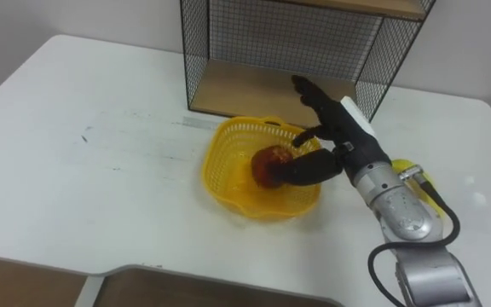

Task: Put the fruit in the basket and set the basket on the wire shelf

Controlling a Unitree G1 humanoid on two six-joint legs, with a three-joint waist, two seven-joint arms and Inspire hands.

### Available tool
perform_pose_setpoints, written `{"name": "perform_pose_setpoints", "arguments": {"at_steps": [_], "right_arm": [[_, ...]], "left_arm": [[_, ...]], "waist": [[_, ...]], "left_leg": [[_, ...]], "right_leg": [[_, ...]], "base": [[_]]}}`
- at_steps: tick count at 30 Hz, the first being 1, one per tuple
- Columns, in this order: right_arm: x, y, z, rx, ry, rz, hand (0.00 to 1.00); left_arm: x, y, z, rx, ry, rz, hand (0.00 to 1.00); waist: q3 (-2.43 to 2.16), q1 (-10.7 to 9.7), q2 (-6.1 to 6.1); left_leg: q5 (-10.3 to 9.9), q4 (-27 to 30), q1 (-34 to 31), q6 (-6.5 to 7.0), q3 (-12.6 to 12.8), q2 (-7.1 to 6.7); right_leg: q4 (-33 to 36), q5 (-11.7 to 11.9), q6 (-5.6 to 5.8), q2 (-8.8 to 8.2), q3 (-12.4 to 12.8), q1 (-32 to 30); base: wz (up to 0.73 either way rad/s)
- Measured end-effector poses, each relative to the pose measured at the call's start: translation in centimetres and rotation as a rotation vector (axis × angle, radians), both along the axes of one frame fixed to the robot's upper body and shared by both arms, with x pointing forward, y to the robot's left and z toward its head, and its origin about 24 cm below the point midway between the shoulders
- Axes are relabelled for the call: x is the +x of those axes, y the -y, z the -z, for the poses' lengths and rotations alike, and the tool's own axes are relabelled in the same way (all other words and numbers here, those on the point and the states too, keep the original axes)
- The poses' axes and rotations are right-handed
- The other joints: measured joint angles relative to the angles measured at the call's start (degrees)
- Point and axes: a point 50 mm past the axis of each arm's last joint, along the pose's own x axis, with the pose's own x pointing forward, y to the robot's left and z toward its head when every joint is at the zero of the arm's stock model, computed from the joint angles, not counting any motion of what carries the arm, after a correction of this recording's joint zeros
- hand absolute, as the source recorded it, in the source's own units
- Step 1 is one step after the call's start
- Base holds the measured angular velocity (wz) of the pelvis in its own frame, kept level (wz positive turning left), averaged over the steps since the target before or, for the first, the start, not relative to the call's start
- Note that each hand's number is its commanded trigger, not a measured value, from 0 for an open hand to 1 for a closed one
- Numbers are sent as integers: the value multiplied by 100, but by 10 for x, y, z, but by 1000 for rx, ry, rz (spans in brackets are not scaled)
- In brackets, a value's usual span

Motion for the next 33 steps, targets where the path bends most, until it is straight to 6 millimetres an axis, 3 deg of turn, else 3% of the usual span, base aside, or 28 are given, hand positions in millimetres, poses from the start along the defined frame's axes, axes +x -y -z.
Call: {"name": "perform_pose_setpoints", "arguments": {"at_steps": [20,26,33], "right_arm": [[-2,-4,4,0,-18,-20,0],[-4,-2,6,0,-14,13,0],[-2,18,-5,19,50,131,0]], "left_arm": [[-4,0,0,1,-12,-2,0],[-6,-1,0,21,-12,-7,0],[-11,-1,0,36,-28,11,0]], "waist": [[-4,-31,61],[-43,-39,96],[-42,-71,90]], "left_leg": [[0,27,5,0,0,2],[0,27,8,0,0,1],[0,-10,154,0,-1,4]], "right_leg": [[1,1,-1,-1,3,7],[2,2,0,-2,-13,20],[-5,1,0,-2,-18,94]], "base": [[0],[0],[0]]}}
